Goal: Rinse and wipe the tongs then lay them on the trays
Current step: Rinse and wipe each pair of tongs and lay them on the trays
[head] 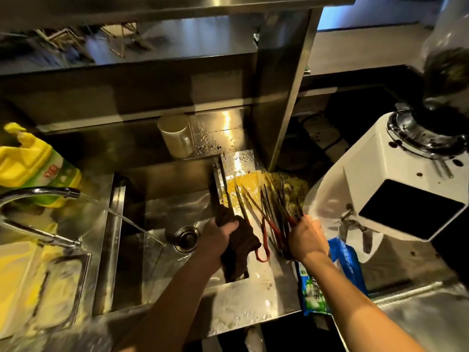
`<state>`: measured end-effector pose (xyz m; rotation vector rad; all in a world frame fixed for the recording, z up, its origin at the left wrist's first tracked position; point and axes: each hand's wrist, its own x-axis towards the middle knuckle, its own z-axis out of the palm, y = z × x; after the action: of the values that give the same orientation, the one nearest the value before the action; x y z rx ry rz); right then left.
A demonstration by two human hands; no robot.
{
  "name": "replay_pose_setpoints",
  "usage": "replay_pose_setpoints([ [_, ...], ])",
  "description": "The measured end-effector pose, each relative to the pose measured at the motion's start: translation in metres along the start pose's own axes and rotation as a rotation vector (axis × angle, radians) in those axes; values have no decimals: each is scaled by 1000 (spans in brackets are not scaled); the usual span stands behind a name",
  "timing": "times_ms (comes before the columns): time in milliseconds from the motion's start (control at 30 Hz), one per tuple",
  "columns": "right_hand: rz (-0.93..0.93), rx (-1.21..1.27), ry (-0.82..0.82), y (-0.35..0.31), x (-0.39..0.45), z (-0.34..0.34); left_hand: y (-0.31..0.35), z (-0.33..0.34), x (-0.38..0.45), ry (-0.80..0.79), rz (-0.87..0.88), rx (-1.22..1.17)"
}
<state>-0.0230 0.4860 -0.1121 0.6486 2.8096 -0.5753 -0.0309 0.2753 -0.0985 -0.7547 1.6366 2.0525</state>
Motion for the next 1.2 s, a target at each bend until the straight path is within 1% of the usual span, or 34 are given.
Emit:
replay_pose_setpoints([
  [133,58,25,75,-12,-11,-5,0,-16,0,-14,16,-67],
  [233,31,101,149,-23,-19,-12,0,-30,-1,-19,45,-119],
  [300,-12,173,152,-34,-26,-16,3,-40,-2,-14,52,-152],
  [367,-78,341,101,-55,-35,-14,8,-59,-2,9,63,-178],
  [400,-107,463,62,-65,-41,-14,11,-66,-4,20,57,-183],
  [467,-124,715,-104,-94,-53,-7,20,-94,-8,36,45,-220],
  [567,-25,1015,-459,-134,-70,12,34,-135,-15,85,45,-257],
  [633,36,1132,-624,-156,-78,25,42,-165,-19,146,69,-307],
  [700,48,1146,-764,-177,-86,40,49,-196,-22,171,99,-396],
  [733,32,1122,-808,-184,-89,45,51,-206,-22,167,109,-444],
  [800,11,1075,-837,-196,-94,54,52,-222,-18,158,111,-511],
  [833,12,1059,-864,-213,-101,67,50,-242,-14,186,106,-535],
  [933,9,1054,-885,-240,-114,83,56,-252,3,186,92,-564],
  [1000,3,1039,-890,-260,-124,92,67,-245,17,184,50,-546],
  [1100,10,1015,-846,-278,-138,102,87,-243,38,211,24,-451],
  [1200,7,1002,-835,-274,-144,105,98,-255,56,385,52,-230],
])
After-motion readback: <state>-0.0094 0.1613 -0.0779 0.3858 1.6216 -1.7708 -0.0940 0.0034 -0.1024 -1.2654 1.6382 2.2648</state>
